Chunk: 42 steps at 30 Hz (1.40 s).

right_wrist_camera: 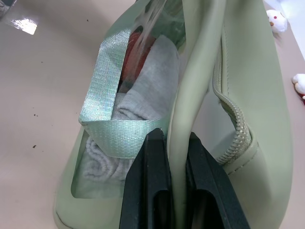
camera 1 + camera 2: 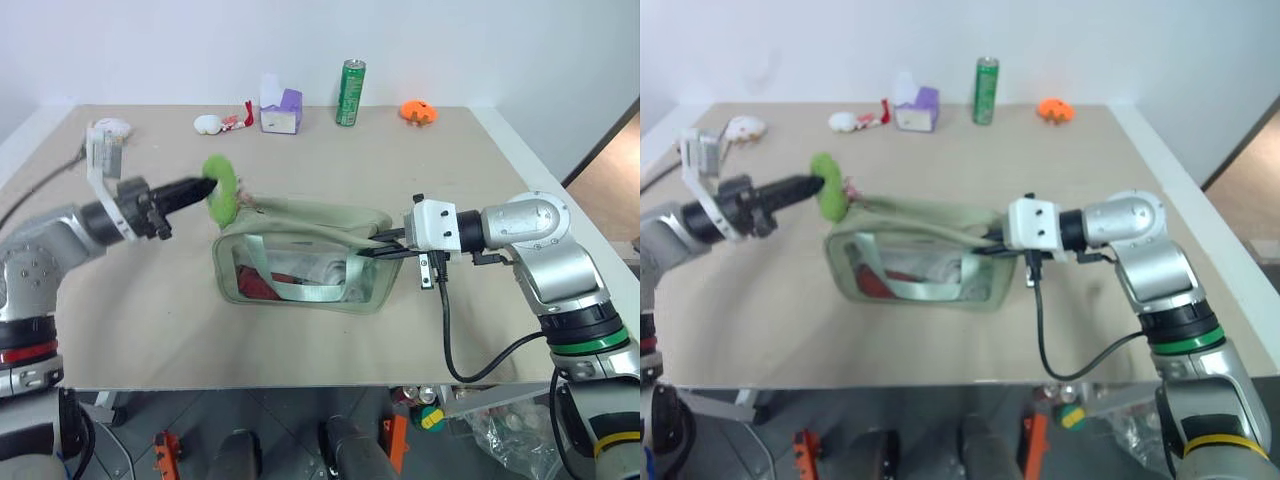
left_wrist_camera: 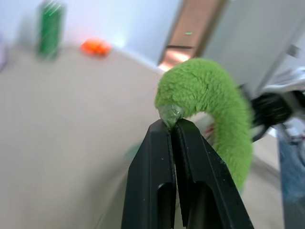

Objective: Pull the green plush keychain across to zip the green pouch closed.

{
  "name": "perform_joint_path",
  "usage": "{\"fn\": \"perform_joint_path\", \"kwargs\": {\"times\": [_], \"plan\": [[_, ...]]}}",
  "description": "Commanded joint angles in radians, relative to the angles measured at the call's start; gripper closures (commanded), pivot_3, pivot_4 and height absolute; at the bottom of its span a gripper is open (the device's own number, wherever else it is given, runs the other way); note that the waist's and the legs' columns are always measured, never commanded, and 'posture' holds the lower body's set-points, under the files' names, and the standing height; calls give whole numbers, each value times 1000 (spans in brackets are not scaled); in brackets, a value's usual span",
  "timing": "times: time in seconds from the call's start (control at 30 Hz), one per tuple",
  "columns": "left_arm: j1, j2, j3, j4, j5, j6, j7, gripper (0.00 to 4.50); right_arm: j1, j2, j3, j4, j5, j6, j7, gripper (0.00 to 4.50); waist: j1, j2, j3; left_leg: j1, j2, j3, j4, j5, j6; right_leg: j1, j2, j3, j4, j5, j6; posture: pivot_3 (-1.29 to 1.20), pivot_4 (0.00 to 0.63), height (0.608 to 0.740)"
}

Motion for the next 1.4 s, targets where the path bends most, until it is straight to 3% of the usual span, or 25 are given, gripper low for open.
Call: {"fn": "perform_joint_path", "kwargs": {"times": [0.03, 0.27, 0.3, 0.47, 0.5, 0.67, 1.07, 1.23, 1.4], "plan": [[-55, -3, -78, -78, 23, -15, -15, 4472, -14, 5, 8, -7, -7, -8, 7, 4500, -1, 0, 0, 0, 0, 0, 0, 0, 0, 0, 0, 0, 0, 0, 0, 0, 150, 740], [-67, 0, -221, -60, 149, -73, -63, 4472, 9, 0, -3, -43, 0, 11, -6, 4500, -3, 0, 0, 1, 0, 0, -1, 0, 0, 0, 1, 1, 0, 0, 0, 0, 150, 740], [-70, -3, -218, -46, 146, -66, -68, 3821, 13, -2, -6, -50, 2, 15, -8, 4500, -3, 0, 0, 1, 0, 0, -1, 0, 0, 0, 1, 1, 0, 0, 0, 0, 150, 740], [-89, -10, -193, 1, 147, -65, -74, 2213, 30, -12, -14, -72, 3, 31, -16, 4500, -2, 0, 0, 1, 0, 0, 0, 0, 0, 0, 1, 1, 0, 0, 0, 0, 150, 740], [-91, -10, -187, 4, 143, -63, -75, 2059, 31, -12, -14, -74, 3, 34, -17, 4500, -2, 0, 0, 1, 0, 0, 0, 0, 0, 0, 1, 1, 0, 0, 0, 0, 150, 740], [-85, -2, -141, -19, 96, -41, -78, 188, 26, -11, -13, -72, 2, 36, -21, 4500, -2, 0, 0, 1, 0, 0, 0, 0, 0, 0, 1, 1, 0, 0, 0, 0, 150, 740], [44, 132, 61, -48, -13, 58, -65, 90, 13, 4, -3, -55, -3, 21, -24, 4500, -6, 0, 0, 1, 1, 0, -1, 0, 0, 0, 1, 0, 0, 0, 0, 0, 150, 740], [225, 211, 94, -76, 22, 33, -116, 90, 13, 7, -2, -47, -5, 14, -24, 4500, -8, 0, 0, 1, 1, 1, -1, 0, 0, -1, 1, 1, 0, -1, -1, 0, 150, 740], [308, 205, 71, -106, 38, 3, -123, 90, 10, 11, 3, -34, -11, 3, -21, 4500, -5, 0, 0, 1, 2, 0, -1, 0, 0, -1, 1, -1, 0, -1, -2, 0, 150, 740]]}}
